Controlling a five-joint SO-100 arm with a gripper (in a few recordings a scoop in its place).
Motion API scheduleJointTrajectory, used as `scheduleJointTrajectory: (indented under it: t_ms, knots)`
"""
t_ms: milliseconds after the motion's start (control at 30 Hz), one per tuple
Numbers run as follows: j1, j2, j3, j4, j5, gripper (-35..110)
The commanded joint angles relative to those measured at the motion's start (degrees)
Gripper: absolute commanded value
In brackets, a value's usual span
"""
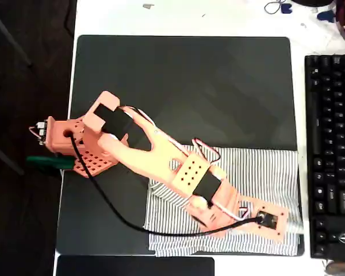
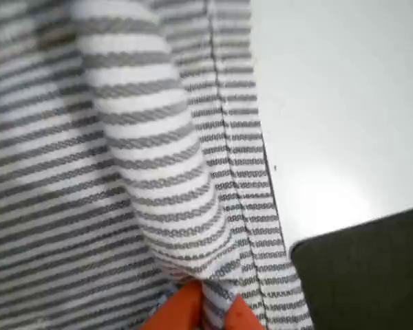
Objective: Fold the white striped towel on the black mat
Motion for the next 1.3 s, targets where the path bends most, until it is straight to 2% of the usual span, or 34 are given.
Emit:
scheduleJointTrajectory:
  t_ms: [0, 100, 233, 600, 867, 1000, 1267]
  knots:
    - [0.9, 0.9, 1.3, -1.3, -1.1, 0]
    - [1.5, 2.2, 3.0, -1.8, 0.0, 11]
    - [2.2, 6.1, 4.6, -1.5, -0.6, 15]
    - [1.8, 23.1, 5.8, 9.6, -0.8, 15]
    - [3.3, 36.4, 22.1, 5.9, 7.6, 15]
    - [3.5, 42.0, 28.1, 8.2, 5.8, 15]
    - [-6.9, 54.8, 39.7, 11.4, 9.4, 11]
